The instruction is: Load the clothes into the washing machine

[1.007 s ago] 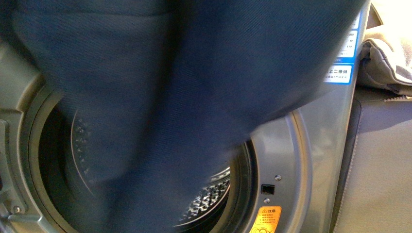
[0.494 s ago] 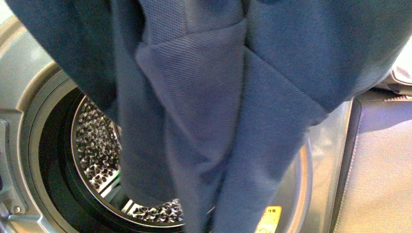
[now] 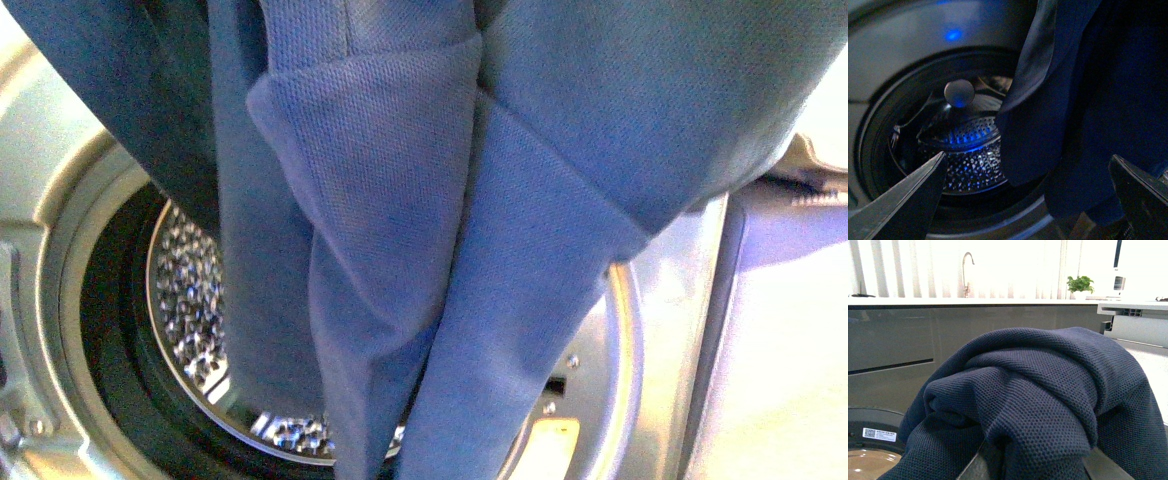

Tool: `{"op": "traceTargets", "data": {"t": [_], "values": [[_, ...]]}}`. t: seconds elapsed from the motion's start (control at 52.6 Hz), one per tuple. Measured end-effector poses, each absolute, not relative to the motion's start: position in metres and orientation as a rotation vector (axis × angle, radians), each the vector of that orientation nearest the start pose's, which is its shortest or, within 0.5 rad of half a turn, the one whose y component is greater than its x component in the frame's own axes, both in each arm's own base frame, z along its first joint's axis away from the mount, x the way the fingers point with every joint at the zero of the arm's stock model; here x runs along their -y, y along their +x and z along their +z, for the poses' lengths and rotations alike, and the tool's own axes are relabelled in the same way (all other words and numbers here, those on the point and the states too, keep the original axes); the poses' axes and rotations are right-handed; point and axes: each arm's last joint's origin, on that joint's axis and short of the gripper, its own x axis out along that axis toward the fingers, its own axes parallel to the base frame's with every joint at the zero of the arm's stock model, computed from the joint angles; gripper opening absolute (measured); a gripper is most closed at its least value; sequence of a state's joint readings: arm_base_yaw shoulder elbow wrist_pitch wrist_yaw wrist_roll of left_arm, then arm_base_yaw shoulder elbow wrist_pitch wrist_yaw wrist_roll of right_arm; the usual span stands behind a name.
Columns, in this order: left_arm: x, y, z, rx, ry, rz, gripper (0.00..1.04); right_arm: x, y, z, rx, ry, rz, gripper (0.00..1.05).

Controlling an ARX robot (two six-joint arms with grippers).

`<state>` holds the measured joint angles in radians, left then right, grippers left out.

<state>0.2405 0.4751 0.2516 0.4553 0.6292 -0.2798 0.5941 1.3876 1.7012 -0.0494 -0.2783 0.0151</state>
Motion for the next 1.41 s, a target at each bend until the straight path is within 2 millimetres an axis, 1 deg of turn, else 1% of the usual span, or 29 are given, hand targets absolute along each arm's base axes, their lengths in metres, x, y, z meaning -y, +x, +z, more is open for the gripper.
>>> {"op": "traceTargets", "data": {"t": [0.095,0.152,0.304,0.399,0.551,0.665,0.779,0.912,1.045,1.197,1.273,1.406], "values": [[-0.009,0.134,0.271,0.184,-0.174,-0.47,0.98,-0.163,0.227,0.521,0.263,0.057,0.869,0.17],[-0.002,0.139,0.288,0.21,-0.174,-0.554,0.98,-0.163,0.227,0.521,0.263,0.057,0.869,0.17],[0.017,0.147,0.321,0.278,-0.17,-0.731,0.98,-0.163,0.227,0.521,0.263,0.057,0.869,0.17],[0.026,0.152,0.335,0.301,-0.172,-0.789,0.98,-0.163,0.227,0.521,0.263,0.057,0.869,0.17],[0.042,0.163,0.356,0.337,-0.162,-0.835,0.98,-0.163,0.227,0.521,0.263,0.057,0.869,0.17],[0.046,0.171,0.364,0.349,-0.141,-0.835,0.98,-0.163,0.227,0.521,0.263,0.057,0.869,0.17],[0.045,0.18,0.368,0.354,-0.124,-0.816,0.98,-0.163,0.227,0.521,0.263,0.057,0.869,0.17],[0.04,0.19,0.367,0.354,-0.107,-0.774,0.98,-0.163,0.227,0.521,0.263,0.057,0.869,0.17],[0.031,0.195,0.368,0.367,-0.093,-0.731,0.98,-0.163,0.227,0.521,0.263,0.057,0.869,0.17],[0.022,0.192,0.372,0.404,-0.078,-0.718,0.98,-0.163,0.227,0.521,0.263,0.057,0.869,0.17],[0.018,0.186,0.376,0.423,-0.07,-0.724,0.98,-0.163,0.227,0.521,0.263,0.057,0.869,0.17],[0.014,0.174,0.374,0.434,-0.058,-0.742,0.98,-0.163,0.227,0.521,0.263,0.057,0.869,0.17]]}}
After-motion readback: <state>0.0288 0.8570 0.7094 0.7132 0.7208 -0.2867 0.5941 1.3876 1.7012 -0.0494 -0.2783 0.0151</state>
